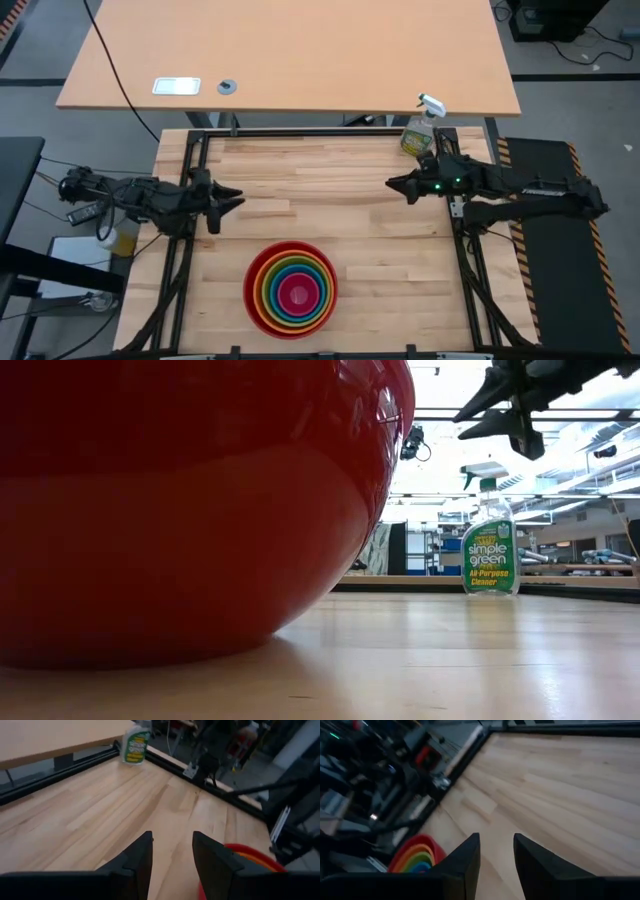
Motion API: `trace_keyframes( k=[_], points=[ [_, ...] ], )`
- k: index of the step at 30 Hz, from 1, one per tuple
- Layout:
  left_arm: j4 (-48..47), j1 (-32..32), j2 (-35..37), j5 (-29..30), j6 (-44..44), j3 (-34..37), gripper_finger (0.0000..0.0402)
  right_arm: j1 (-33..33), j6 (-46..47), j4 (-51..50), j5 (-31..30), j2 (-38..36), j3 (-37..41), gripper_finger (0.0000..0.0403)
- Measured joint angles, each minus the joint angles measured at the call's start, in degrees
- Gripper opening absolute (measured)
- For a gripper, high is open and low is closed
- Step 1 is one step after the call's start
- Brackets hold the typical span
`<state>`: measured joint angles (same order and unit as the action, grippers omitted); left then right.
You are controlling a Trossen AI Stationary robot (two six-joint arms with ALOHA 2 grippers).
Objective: Nest bowls inside each other
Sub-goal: Return to Home Position
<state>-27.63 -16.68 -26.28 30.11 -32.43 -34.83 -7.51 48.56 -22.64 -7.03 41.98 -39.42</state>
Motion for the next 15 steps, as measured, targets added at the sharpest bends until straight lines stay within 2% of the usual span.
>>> trace_keyframes(
  k=[7,15],
  points=[
    [0.07,2.88,8.39,0.02,-3.76,4.46,0.0141,-3.73,2.70,10.67,2.24,-6.45,8.46,0.0126],
    [1.85,5.57,15.04,0.15,-8.48,9.32,0.0141,-6.88,5.93,14.38,2.65,-12.27,15.26,0.0126]
  ],
)
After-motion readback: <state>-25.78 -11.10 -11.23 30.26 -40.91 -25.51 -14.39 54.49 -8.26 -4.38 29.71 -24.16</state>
